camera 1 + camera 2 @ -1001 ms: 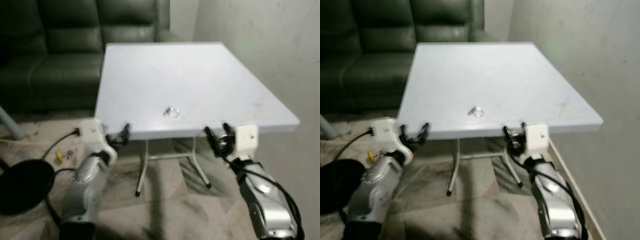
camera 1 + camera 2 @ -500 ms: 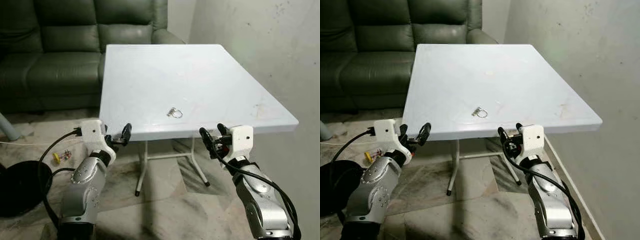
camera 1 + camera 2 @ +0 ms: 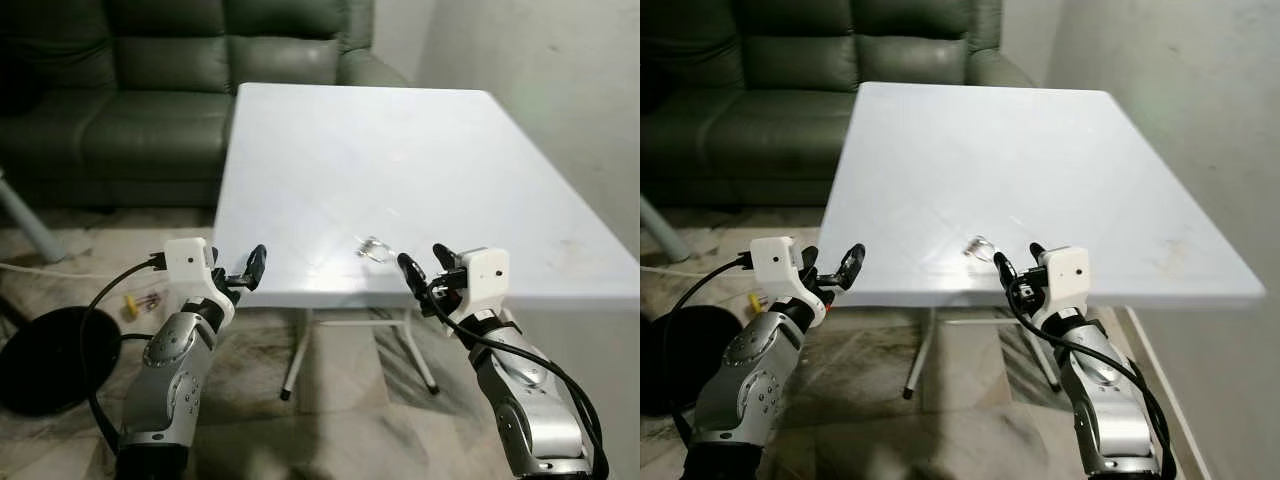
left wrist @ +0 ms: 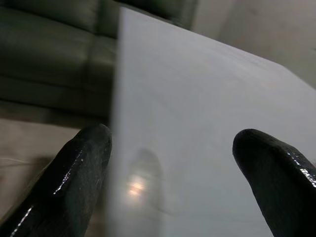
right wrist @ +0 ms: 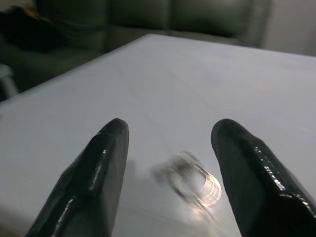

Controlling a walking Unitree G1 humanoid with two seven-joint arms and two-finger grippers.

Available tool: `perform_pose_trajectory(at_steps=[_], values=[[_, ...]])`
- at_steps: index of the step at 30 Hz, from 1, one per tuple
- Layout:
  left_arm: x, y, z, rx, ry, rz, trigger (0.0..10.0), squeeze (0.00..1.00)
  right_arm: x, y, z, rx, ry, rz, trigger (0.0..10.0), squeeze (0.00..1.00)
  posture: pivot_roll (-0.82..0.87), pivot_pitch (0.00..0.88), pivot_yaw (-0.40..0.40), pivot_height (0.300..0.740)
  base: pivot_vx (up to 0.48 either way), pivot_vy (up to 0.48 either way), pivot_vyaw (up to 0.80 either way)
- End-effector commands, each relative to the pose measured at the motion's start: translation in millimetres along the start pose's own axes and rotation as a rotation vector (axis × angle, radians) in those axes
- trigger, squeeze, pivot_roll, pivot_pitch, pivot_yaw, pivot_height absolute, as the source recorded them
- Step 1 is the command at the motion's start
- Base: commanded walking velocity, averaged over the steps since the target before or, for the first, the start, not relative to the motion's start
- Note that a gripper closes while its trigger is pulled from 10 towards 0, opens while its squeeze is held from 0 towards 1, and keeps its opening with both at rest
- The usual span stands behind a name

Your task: Hang keys on a hook

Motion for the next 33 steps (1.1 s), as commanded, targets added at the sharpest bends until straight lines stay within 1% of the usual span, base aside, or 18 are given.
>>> perform_pose_trajectory(at_steps=[1,5,8,10,22,27,28,30,33], values=[[-0.4,1.0,0.7,-0.005,-0.002,0.000,10.0,0.00,-1.2,1.2,0.7,0.002,0.009,0.005,10.0,0.00,-0.04,0.000,-0.062,0.740,0.326,0.352,0.00],[-0.4,1.7,0.4,-0.001,0.003,0.004,10.0,0.00,-0.7,1.7,0.6,0.001,0.013,0.006,10.0,0.00,-0.04,0.000,-0.062,0.740,0.319,0.354,0.00],[-0.3,0.3,-1.7,0.006,0.030,0.000,10.0,0.00,-0.5,1.3,0.0,-0.002,0.020,0.005,10.0,0.00,-0.03,0.000,-0.063,0.740,0.000,0.000,0.00],[-0.3,0.7,-0.1,0.006,0.019,0.004,10.0,0.00,-0.3,1.3,-0.1,-0.005,0.022,0.005,10.0,0.00,-0.03,0.000,-0.063,0.740,0.000,0.000,0.00],[-2.0,-3.3,-0.3,0.001,0.036,-0.008,10.0,0.00,-2.3,-2.3,2.6,-0.024,0.023,-0.014,10.0,0.00,-0.04,0.000,-0.068,0.740,0.000,0.000,0.00],[-2.5,-4.4,-0.1,0.006,0.034,-0.012,10.0,0.00,-2.8,-2.2,2.3,-0.018,0.027,-0.012,10.0,0.00,-0.04,0.000,-0.068,0.740,0.000,0.000,0.00],[-2.6,-4.9,0.4,0.006,0.031,-0.013,10.0,0.00,-3.3,-1.8,2.0,-0.008,0.029,-0.005,10.0,1.00,-0.04,0.000,-0.068,0.740,0.000,0.000,0.00],[-2.7,-5.6,1.3,0.001,0.030,-0.013,10.0,0.00,-4.0,-1.7,2.1,0.001,0.029,-0.002,10.0,1.00,-0.03,0.000,-0.071,0.740,0.000,0.000,0.00],[-4.8,-11.5,3.7,0.001,0.027,-0.028,10.0,0.00,-4.7,-4.0,2.1,-0.017,0.036,-0.015,10.0,1.00,-0.03,0.000,-0.071,0.740,0.000,0.000,0.00]])
Point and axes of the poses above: a point about 5 cm out from each wrist's last joint towards the gripper, its own x axis pointing out of the wrist towards the gripper, its own y axis along the axis of the wrist's last joint, z = x × y, the point moved 4 cm from there along x, pointing out of the wrist towards the gripper, and after that the axes turned 15 degrees about -x, right-handed, at the moved point
